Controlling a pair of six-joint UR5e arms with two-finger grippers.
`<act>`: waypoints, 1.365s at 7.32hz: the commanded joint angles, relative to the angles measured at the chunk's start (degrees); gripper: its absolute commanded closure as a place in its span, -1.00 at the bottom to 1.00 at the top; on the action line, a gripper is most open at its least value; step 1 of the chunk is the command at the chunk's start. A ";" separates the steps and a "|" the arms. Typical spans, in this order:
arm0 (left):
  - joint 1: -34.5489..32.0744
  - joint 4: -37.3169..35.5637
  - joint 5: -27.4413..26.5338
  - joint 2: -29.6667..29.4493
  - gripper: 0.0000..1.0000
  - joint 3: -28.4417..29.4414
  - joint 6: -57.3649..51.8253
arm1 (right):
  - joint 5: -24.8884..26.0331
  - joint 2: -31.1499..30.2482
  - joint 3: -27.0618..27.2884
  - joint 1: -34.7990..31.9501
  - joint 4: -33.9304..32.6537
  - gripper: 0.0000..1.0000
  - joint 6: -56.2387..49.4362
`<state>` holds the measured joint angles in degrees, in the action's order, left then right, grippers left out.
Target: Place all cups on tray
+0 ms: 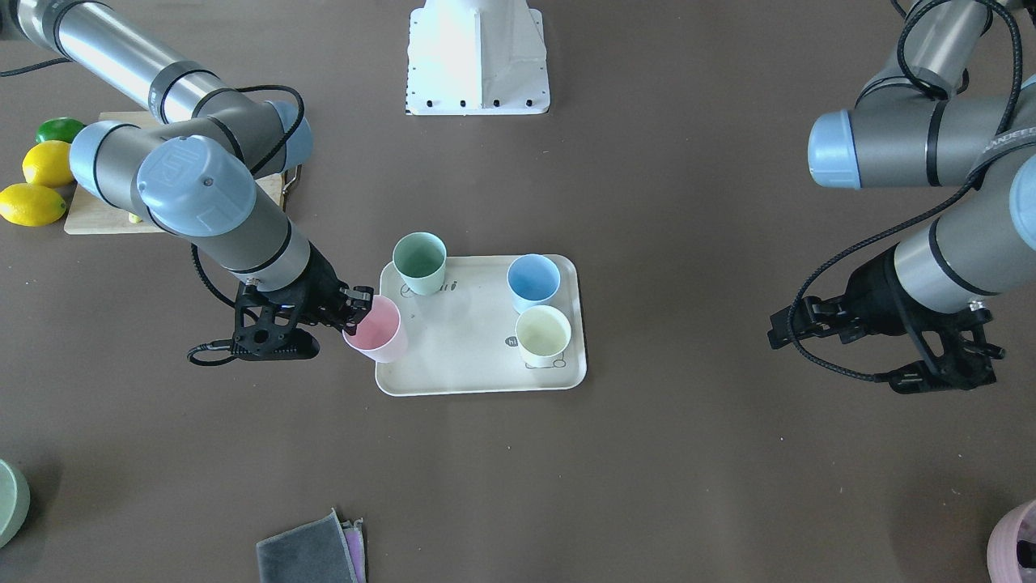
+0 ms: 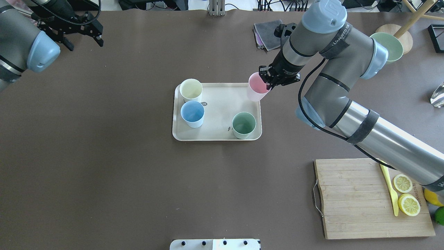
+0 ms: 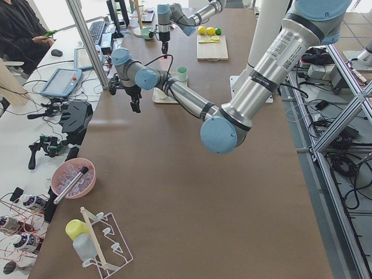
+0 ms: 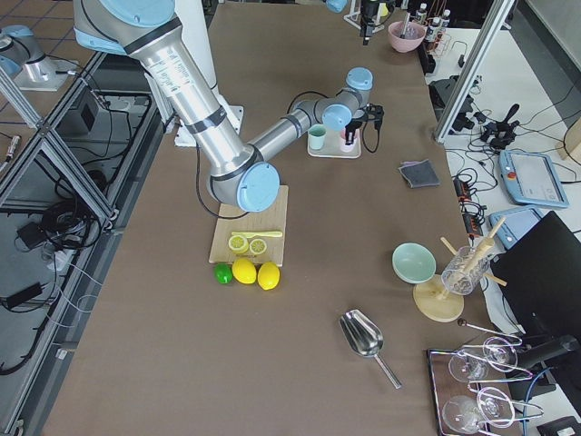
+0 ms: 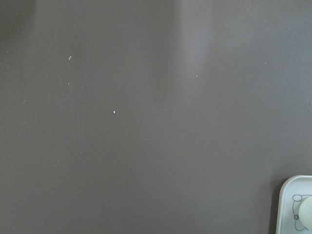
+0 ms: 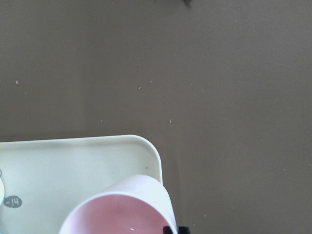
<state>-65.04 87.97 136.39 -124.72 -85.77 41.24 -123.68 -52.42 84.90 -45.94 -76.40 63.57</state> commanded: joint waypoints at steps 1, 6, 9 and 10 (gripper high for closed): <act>-0.17 0.01 0.01 0.36 -0.96 -0.02 -0.02 | 3.07 0.39 -1.04 3.13 3.60 1.00 3.46; -1.40 0.01 0.10 1.49 -0.96 0.16 -3.26 | 4.06 0.56 -0.79 4.28 4.16 -1.00 4.28; -4.99 -0.08 1.15 5.87 -0.96 -1.24 -9.32 | -6.79 -5.81 4.99 -4.63 2.49 -1.00 2.45; -6.57 -0.17 1.68 7.72 -0.96 -2.11 -11.95 | -10.84 -10.20 7.10 -9.03 2.40 -1.00 -3.31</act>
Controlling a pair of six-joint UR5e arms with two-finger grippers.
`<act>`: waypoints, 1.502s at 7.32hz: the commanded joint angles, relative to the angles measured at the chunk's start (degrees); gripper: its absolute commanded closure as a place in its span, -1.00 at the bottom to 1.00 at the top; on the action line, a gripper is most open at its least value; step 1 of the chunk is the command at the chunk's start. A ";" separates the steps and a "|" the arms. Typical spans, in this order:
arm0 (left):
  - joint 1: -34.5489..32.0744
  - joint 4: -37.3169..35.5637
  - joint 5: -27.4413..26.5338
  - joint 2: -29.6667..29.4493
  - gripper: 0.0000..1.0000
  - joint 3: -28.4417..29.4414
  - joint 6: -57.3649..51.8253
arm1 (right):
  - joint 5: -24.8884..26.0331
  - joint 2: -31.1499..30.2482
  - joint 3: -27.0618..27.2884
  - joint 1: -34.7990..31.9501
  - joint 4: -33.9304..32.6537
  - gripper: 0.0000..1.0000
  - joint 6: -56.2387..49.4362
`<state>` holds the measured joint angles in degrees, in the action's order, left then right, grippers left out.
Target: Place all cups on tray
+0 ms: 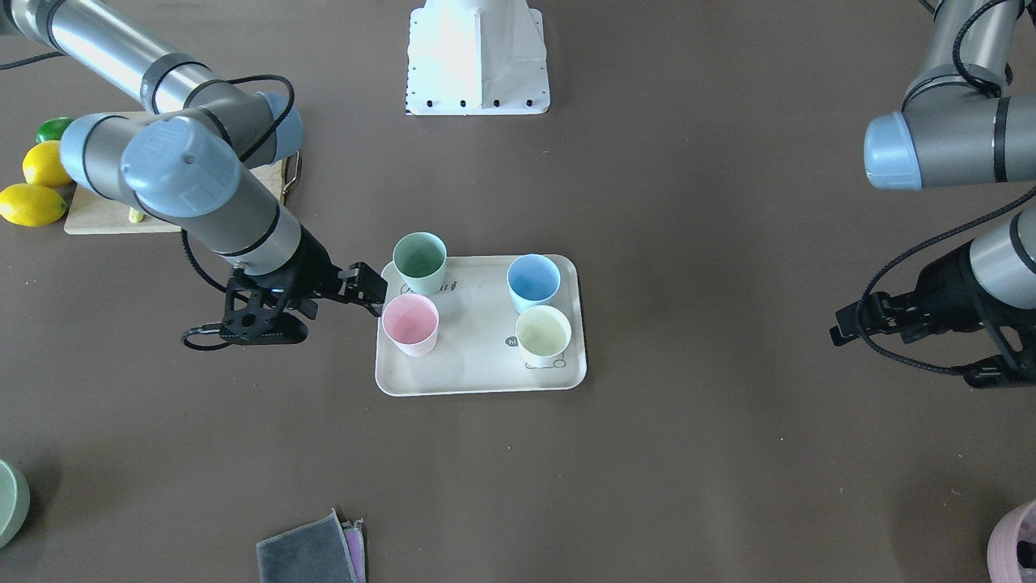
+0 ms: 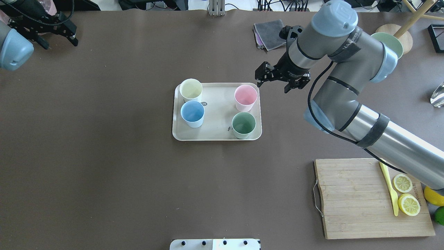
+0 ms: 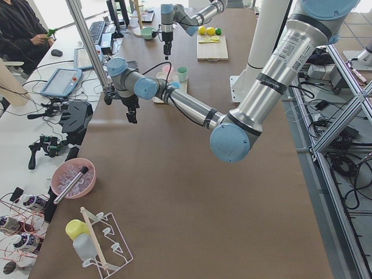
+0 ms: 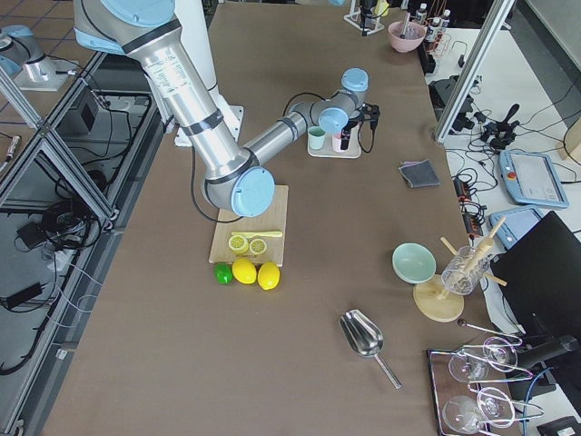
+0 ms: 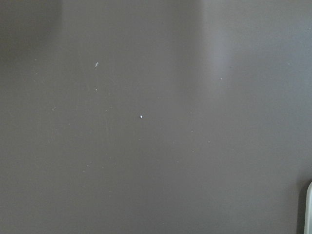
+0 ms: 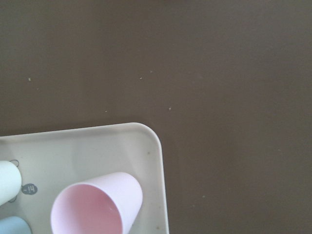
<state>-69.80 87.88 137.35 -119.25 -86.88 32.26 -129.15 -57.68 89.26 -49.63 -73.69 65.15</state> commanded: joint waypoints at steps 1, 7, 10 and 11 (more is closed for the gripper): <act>-2.96 -0.43 0.72 4.96 -0.96 -2.32 -5.52 | -9.16 -9.60 4.67 -9.91 -0.32 -1.00 -11.12; -16.13 -3.24 -0.07 19.66 -0.96 -4.62 -31.16 | -12.09 -34.23 9.19 -23.55 -0.40 -1.00 -43.81; -16.16 -2.20 -8.93 15.55 -0.96 0.64 -31.74 | -12.09 -33.37 5.74 -29.01 -3.13 -1.00 -45.02; -16.24 -1.67 -8.86 16.06 -0.96 0.74 -31.82 | -11.22 -35.90 6.53 -30.59 -1.30 -1.00 -46.94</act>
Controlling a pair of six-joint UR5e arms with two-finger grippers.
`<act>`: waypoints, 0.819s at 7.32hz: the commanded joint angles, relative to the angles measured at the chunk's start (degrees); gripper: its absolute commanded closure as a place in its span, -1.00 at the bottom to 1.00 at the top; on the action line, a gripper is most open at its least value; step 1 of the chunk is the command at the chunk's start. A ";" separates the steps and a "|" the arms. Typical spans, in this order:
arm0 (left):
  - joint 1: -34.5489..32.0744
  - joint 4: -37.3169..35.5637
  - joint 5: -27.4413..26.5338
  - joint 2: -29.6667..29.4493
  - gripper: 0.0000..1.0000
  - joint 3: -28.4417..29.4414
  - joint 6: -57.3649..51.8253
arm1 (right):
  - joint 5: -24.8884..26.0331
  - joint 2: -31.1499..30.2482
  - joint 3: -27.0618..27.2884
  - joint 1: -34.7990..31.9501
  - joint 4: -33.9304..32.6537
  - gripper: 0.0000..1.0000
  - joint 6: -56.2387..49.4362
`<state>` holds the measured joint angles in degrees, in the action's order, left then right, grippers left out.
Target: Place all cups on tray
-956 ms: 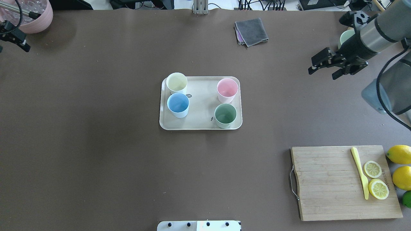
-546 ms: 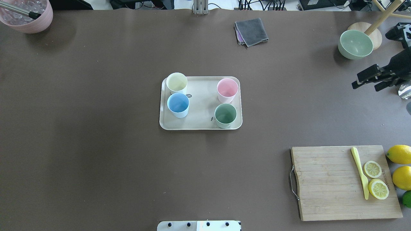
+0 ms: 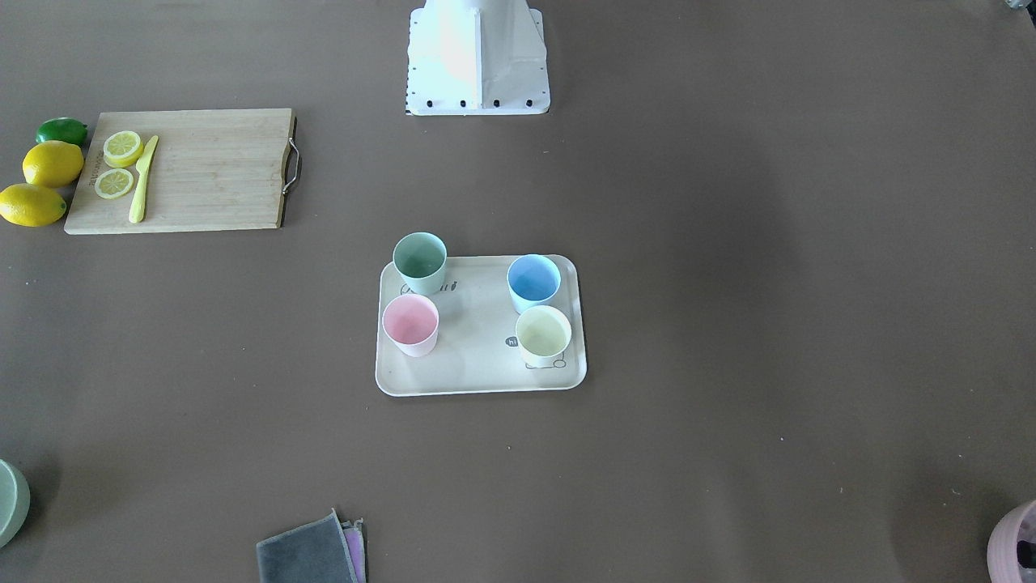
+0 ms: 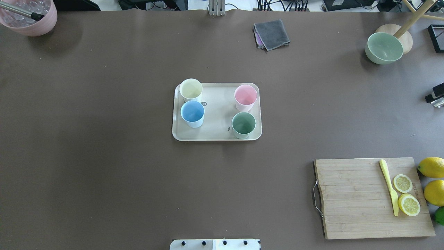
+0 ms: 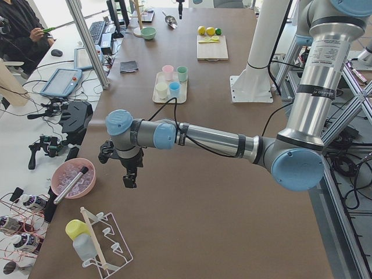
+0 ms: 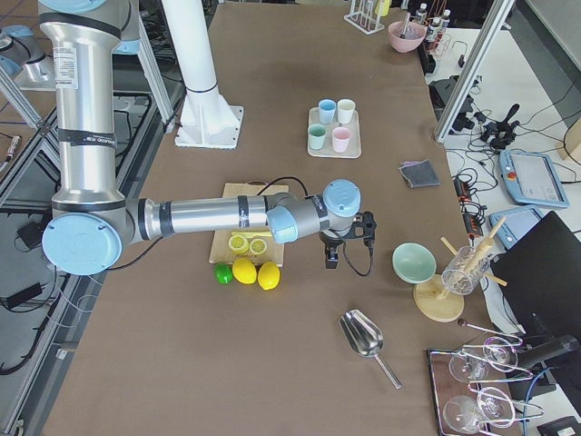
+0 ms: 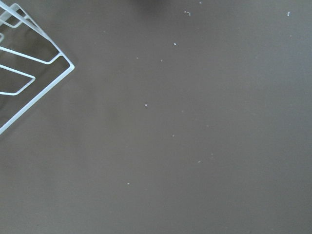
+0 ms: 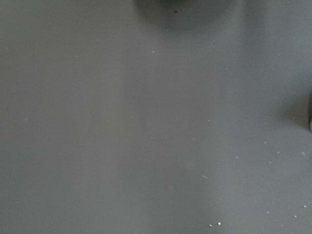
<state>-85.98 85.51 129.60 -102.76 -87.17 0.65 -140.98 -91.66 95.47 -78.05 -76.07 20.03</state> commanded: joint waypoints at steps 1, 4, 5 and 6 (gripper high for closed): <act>-0.24 3.15 -0.93 1.84 -0.96 -0.35 -0.82 | 1.06 -2.29 -0.01 -2.28 2.14 -1.00 -7.58; -3.83 3.53 8.72 7.83 -0.96 -3.87 -0.56 | 5.81 -3.44 -3.26 -3.59 1.37 -1.00 -14.41; -3.84 3.18 8.66 8.97 -0.96 -5.36 -0.56 | 4.59 -4.22 -3.27 -5.25 1.28 -1.00 -14.32; -3.93 2.13 8.57 9.07 -0.96 -5.29 -0.56 | 2.49 -6.23 -3.27 -7.18 1.36 -1.00 -14.32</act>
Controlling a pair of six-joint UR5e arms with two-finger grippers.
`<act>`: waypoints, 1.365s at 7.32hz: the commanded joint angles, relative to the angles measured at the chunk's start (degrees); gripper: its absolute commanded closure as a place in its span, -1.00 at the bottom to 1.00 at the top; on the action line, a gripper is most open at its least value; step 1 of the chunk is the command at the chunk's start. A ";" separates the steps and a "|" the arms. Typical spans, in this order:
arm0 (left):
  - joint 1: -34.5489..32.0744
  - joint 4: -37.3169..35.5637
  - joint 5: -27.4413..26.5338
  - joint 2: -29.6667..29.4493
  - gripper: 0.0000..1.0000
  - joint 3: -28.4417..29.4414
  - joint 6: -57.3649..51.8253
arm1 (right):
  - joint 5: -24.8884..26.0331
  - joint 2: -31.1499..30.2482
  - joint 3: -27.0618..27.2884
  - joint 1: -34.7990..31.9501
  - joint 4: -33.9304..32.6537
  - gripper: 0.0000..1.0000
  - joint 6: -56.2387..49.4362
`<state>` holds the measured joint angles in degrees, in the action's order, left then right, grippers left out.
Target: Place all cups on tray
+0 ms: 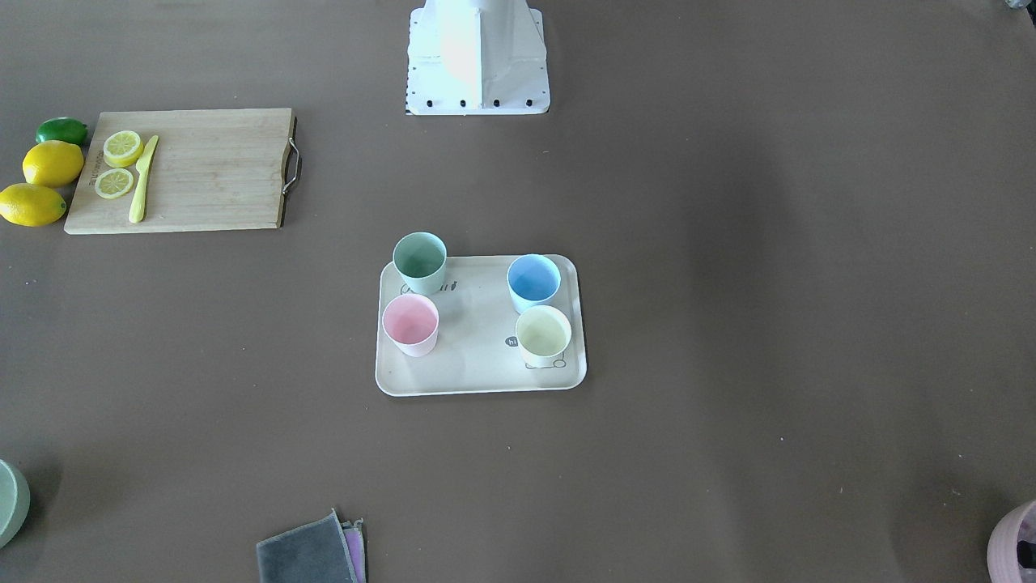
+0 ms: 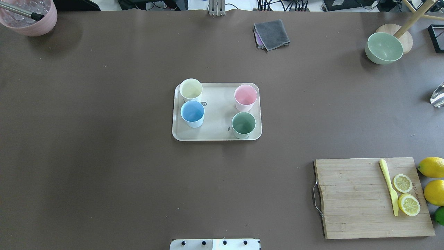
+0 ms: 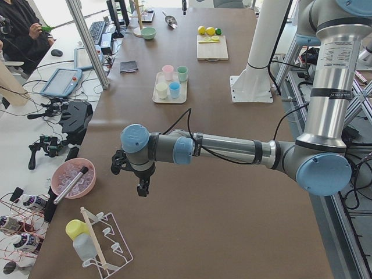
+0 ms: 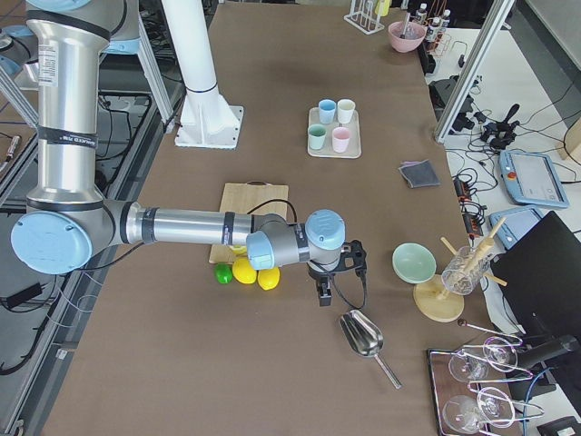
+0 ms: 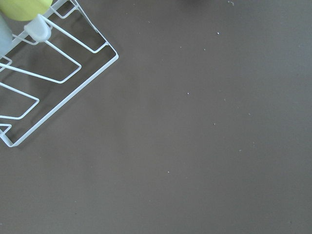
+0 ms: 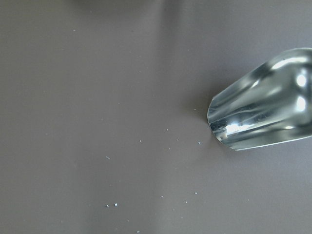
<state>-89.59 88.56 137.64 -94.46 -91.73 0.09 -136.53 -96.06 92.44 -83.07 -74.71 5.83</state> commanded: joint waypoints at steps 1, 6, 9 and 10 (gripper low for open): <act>-0.50 -0.85 -0.43 2.77 -0.96 -0.39 0.00 | -2.33 -2.99 0.19 -3.14 0.00 -1.00 -0.12; -0.41 -0.41 -2.71 5.34 -0.96 -1.00 0.18 | -1.46 -6.16 0.02 -3.24 -0.09 -1.00 0.06; -0.32 -0.41 -4.75 5.07 -0.96 -1.26 0.26 | -0.93 -7.12 -0.16 -3.24 -0.09 -1.00 0.06; -0.41 -0.32 -4.66 5.68 -0.96 -1.44 0.35 | -0.58 -7.22 -0.16 -3.15 -0.09 -1.00 0.06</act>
<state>-89.92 88.17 133.02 -89.28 -93.03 0.34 -137.51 -103.00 92.29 -86.29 -74.79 5.92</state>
